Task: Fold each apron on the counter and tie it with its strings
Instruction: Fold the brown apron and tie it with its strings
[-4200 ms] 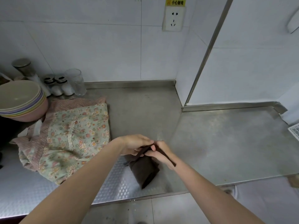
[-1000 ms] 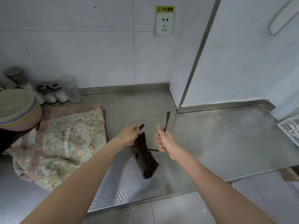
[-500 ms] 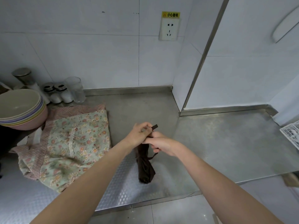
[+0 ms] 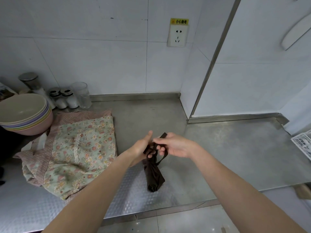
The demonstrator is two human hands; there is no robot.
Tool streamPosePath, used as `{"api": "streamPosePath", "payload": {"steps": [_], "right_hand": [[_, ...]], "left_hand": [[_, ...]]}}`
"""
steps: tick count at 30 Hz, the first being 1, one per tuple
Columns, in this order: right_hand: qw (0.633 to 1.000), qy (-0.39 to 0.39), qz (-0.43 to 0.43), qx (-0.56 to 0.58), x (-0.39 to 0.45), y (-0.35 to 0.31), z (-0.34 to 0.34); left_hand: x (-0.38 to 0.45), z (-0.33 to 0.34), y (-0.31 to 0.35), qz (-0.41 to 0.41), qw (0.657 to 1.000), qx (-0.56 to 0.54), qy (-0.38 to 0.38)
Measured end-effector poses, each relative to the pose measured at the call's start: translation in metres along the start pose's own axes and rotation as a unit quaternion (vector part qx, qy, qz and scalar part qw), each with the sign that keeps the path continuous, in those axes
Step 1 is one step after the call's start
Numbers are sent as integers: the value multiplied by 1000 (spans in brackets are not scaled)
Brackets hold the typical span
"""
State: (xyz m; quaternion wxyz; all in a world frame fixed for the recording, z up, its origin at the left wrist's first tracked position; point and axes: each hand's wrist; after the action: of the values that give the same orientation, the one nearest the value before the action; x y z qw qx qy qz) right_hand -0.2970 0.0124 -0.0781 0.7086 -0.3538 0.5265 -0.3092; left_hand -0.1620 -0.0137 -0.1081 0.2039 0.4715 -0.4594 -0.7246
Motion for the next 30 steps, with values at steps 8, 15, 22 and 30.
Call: {"api": "streamPosePath", "payload": {"steps": [8, 15, 22, 30], "right_hand": [[835, 103, -129, -525, -2, -22, 3], [640, 167, -187, -727, -10, -11, 13], [664, 149, -168, -713, -14, -15, 10], [704, 112, -64, -698, -19, -20, 8]], "left_hand": [[2, 5, -3, -28, 997, 64, 40], [6, 3, -3, -60, 996, 54, 46], [7, -3, -1, -78, 996, -21, 41], [12, 1, -3, -64, 978, -51, 192]]}}
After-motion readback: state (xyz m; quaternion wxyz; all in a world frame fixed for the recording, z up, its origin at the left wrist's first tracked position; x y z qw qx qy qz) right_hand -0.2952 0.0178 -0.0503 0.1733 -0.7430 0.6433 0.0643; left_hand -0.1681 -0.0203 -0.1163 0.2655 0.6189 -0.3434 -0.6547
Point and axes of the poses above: each hand's wrist, its own x-axis towards the middle knuckle, its own z-axis out of the palm, y = z × x, and after that the axes turned 2 degrees about x, right-handed
